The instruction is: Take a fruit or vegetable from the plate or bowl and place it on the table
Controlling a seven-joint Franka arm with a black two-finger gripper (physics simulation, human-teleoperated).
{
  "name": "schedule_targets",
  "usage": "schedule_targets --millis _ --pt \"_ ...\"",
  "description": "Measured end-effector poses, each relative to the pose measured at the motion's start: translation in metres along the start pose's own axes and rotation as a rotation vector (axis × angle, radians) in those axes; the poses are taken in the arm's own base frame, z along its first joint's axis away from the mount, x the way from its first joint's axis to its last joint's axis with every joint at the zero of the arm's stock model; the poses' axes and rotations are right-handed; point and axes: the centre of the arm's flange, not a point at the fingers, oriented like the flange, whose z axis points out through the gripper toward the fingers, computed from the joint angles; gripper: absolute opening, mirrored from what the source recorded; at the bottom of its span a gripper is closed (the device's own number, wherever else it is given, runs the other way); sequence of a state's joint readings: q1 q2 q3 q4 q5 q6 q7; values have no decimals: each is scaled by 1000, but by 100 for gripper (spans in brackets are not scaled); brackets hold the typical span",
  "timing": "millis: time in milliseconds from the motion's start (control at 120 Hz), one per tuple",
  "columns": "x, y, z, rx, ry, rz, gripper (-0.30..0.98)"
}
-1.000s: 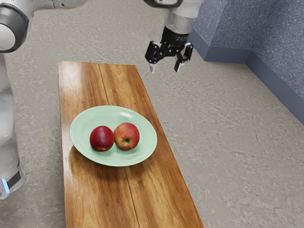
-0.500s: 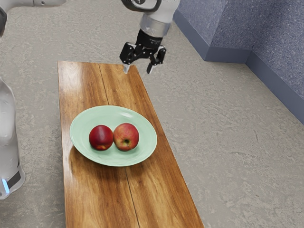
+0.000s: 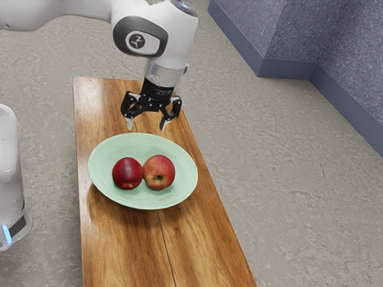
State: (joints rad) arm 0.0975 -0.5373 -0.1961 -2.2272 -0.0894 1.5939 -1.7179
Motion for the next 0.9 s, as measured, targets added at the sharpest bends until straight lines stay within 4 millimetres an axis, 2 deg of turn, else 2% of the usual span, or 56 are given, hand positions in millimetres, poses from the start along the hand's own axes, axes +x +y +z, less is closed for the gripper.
schedule_targets --millis 108,267,417,592,900 --pt "-8 -2 23 -4 -10 4 68" --pt "-17 -8 38 -31 -32 11 67" --pt "-23 -24 40 -76 -38 27 68" --pt "-28 -29 43 -90 -41 45 68" --pt "-43 -48 52 -106 -42 64 68"
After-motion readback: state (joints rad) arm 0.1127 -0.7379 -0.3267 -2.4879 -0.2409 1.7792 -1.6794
